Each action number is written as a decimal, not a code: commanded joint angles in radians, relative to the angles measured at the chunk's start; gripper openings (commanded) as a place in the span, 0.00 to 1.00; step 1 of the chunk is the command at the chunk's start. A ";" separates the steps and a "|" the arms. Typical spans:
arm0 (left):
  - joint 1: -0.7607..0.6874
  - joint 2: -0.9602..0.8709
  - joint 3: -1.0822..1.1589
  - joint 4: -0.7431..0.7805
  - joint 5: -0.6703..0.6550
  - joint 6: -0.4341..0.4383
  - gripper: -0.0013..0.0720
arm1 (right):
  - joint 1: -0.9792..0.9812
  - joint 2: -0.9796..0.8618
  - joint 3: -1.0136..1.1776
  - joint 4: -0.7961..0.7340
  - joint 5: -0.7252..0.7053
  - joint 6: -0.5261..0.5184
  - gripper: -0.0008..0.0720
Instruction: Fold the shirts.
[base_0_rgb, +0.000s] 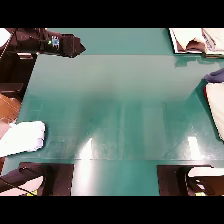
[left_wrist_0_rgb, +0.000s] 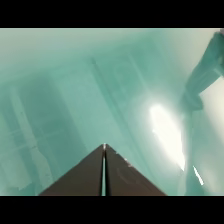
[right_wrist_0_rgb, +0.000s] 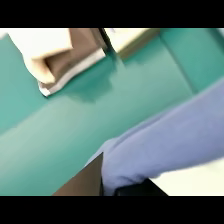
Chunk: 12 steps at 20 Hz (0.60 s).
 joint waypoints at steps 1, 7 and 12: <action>0.000 0.000 0.000 0.000 0.000 -0.001 0.05 | -0.004 0.032 0.070 -0.002 0.027 0.006 0.03; 0.000 0.000 0.000 0.005 0.001 0.007 0.05 | -0.109 0.195 -0.142 -0.013 0.074 0.007 0.03; 0.000 0.000 0.000 0.005 0.000 0.007 0.05 | -0.231 0.324 -0.358 -0.200 0.138 -0.023 0.03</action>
